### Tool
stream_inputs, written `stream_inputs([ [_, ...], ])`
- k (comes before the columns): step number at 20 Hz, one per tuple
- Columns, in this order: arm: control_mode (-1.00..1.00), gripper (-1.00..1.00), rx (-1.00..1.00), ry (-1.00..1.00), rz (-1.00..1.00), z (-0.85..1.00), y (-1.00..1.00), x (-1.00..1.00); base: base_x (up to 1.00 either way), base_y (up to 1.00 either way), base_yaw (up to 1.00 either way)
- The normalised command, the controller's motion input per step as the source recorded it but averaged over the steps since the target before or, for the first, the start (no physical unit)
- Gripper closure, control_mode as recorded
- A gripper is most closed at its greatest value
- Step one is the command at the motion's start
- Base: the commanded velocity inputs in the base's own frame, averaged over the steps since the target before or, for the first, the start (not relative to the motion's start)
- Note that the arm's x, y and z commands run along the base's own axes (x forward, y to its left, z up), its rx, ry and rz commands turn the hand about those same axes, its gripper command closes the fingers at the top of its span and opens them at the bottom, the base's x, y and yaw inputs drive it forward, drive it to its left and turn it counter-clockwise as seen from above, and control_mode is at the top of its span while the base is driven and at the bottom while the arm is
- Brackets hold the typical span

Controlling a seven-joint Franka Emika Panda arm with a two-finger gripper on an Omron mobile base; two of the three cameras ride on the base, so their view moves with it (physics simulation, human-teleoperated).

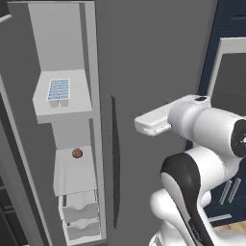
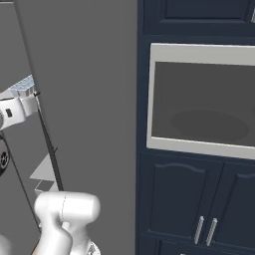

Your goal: Open the freezer door, pick up the ice cube tray from the freezer, and place it on the dining counter.

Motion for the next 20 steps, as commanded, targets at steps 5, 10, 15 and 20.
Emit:
stream_inputs([
  [5,-1.00,-1.00,0.00,0.17,-0.35,0.08,-0.62,0.00,0.00,0.00,0.00],
  [10,-1.00,-1.00,0.00,0.18,-0.27,0.01,-0.63,-0.03,0.00,0.00,0.00],
  [15,-1.00,-1.00,0.03,0.16,-0.20,0.00,-0.40,-0.15,0.00,0.00,0.00],
  [20,-1.00,-1.00,0.07,0.12,-0.04,0.00,-0.32,-0.06,0.00,0.00,0.00],
])
